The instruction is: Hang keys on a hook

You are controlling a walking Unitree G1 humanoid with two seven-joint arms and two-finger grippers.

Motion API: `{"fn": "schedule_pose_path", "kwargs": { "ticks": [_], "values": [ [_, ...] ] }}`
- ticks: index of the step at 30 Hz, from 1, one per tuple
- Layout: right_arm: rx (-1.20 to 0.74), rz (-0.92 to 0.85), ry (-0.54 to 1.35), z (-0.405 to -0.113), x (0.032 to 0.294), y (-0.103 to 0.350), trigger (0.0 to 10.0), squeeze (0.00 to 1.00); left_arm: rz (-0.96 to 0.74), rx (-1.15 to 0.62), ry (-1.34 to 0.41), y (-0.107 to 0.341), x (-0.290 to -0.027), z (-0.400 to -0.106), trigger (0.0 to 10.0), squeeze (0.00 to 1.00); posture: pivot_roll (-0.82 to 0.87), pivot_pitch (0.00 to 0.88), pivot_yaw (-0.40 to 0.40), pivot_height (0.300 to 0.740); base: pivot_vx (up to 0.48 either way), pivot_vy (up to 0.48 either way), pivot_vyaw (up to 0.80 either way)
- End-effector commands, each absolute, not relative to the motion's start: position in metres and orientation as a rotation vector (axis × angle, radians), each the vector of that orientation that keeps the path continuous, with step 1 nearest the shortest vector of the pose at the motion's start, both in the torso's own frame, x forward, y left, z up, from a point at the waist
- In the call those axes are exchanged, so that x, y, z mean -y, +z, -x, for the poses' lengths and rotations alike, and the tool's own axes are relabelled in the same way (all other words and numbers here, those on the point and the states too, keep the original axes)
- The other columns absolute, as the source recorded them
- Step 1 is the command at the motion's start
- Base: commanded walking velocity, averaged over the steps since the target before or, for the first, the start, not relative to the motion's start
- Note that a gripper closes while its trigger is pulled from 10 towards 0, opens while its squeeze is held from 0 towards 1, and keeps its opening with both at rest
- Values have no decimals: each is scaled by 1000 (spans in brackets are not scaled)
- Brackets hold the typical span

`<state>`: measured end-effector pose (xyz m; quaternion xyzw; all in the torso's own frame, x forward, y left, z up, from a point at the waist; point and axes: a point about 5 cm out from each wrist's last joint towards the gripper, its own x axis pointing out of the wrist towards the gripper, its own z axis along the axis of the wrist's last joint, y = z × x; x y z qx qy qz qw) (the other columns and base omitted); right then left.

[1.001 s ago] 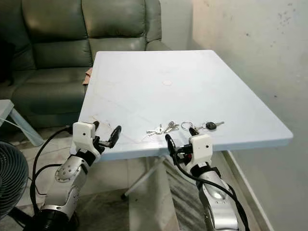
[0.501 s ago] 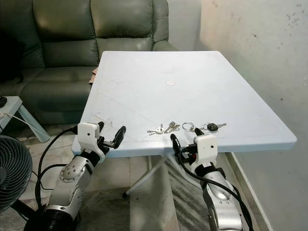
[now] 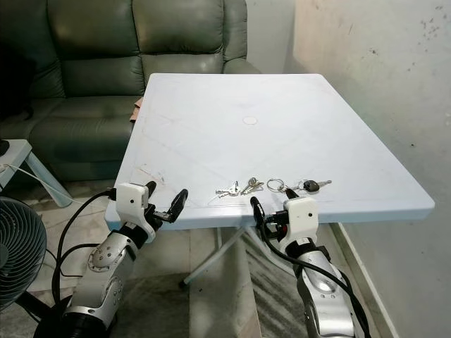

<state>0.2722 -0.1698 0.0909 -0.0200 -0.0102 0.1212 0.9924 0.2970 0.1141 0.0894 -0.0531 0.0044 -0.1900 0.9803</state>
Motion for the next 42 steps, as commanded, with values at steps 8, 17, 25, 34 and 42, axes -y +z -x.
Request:
{"fn": "schedule_pose_path", "kwargs": {
  "ticks": [8,17,25,34,42],
  "values": [
    [10,54,226,-278,180,93,10000,0,72,14,-442,94,-108,-294,10000,0,-68,0,8,740,0,0,0],
    [-16,94,238,-294,194,97,10000,0,61,9,-494,94,-101,-292,10000,0,-67,0,8,740,0,0,0],
    [-52,118,309,-315,193,98,10000,0,51,12,-522,94,-95,-289,10000,0,-60,0,1,740,0,0,0],
    [-58,141,376,-343,193,111,10000,0,52,15,-549,95,-89,-286,10000,0,-39,0,-13,740,0,0,0],
    [-72,145,468,-353,192,119,10000,0,47,14,-549,94,-87,-278,10000,0,-10,2,-27,740,0,0,0]
  ]
}}
